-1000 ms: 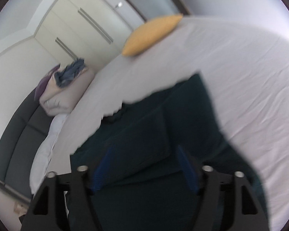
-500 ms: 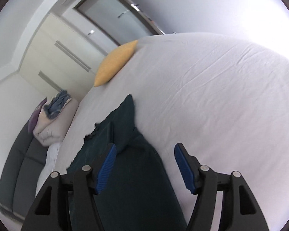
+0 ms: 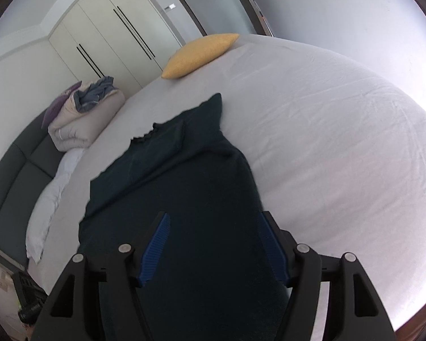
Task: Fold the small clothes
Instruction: 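Grasp the sweater hem with both grippers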
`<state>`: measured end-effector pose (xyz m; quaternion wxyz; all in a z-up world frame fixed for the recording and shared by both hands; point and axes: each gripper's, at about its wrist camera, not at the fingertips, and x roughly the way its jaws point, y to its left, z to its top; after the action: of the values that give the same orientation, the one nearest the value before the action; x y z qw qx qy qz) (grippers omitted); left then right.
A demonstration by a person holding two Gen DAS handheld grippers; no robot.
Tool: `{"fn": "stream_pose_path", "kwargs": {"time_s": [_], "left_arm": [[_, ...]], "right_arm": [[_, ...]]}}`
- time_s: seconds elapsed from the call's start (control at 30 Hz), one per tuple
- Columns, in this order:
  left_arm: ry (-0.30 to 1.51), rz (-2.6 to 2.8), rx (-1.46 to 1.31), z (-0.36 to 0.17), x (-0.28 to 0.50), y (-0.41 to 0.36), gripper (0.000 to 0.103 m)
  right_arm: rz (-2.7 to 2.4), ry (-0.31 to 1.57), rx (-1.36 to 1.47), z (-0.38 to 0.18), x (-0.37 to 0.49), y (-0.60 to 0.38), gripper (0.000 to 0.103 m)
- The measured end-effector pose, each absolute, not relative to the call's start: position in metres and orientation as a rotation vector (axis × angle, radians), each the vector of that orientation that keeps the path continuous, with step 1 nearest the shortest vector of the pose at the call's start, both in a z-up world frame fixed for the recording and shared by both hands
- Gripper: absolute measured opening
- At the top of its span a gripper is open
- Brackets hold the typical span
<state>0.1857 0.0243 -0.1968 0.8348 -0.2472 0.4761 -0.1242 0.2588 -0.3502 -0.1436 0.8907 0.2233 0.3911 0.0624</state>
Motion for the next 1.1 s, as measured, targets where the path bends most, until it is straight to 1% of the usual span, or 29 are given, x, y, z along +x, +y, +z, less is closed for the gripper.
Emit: {"fn": "stream_pose_path", "kwargs": {"time_s": [0.17,0.33,0.5,0.7,0.83,0.97,1.03,1.1], "left_arm": [[1.026,-0.303,-0.549,-0.2,0.167,0.03,0.081],[1.07,-0.317,-0.585,-0.205,0.142,0.034,0.081],[1.096,-0.322,-0.679,-0.22,0.132,0.04,0.081],[1.105,-0.356,-0.751,-0.227,0.132,0.046,0.081],[1.19,-0.413,-0.776,-0.239,0.133,0.034,0.08],[1.202,-0.431,-0.795,-0.243,0.132,0.032,0.08],[1.196,-0.436,-0.859,-0.247,0.133,0.039,0.077],[1.192,-0.436,-0.901,-0.252,0.132,0.045,0.069]], "right_arm": [[0.11,0.879,0.464,-0.162,0.225,-0.374,0.068],[0.138,0.886,0.545,-0.175,0.199,-0.393,0.068],[0.196,0.91,0.601,-0.178,0.193,-0.394,0.068],[0.278,0.979,0.568,-0.18,0.188,-0.376,0.068],[0.282,0.982,0.603,-0.183,0.182,-0.378,0.067],[0.289,0.994,0.613,-0.184,0.178,-0.379,0.065],[0.294,0.999,0.614,-0.185,0.177,-0.378,0.062],[0.296,1.005,0.621,-0.187,0.175,-0.378,0.06]]}}
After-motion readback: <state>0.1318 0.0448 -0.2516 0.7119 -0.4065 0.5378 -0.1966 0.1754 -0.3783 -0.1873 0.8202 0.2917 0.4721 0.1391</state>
